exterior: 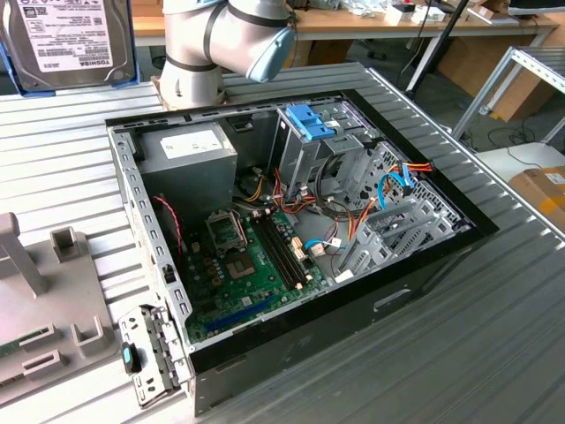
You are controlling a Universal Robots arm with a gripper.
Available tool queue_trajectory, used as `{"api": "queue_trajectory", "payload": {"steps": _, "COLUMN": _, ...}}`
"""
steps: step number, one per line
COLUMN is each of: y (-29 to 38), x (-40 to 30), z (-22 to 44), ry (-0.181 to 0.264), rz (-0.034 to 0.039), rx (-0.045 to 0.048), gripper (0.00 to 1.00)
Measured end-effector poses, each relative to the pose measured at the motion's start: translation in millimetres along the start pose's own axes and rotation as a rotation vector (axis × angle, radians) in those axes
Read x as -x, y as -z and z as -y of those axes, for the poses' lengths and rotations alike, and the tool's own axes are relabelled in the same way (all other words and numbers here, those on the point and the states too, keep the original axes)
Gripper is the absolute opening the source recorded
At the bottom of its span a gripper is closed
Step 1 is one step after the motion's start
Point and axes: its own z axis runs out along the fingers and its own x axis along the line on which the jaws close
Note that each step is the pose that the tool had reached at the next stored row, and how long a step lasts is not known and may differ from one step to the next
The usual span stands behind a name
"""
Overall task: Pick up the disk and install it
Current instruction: 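Pick up the disk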
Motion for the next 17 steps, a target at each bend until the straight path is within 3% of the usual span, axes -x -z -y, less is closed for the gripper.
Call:
{"api": "queue_trajectory", "payload": {"steps": 2, "y": 0.0, "x": -0.1, "z": 3.2, "ry": 0.0, "rz": 0.0, "rx": 0.0, "gripper": 0.36}}
{"api": "queue_trajectory", "payload": {"steps": 14, "y": 0.0, "x": -0.1, "z": 4.1, "ry": 0.0, "rz": 0.0, "rx": 0.0, "gripper": 0.36}}
{"api": "queue_trajectory", "payload": {"steps": 17, "y": 0.0, "x": -0.2, "z": 8.2, "ry": 0.0, "rz": 0.0, "rx": 0.0, "gripper": 0.36}}
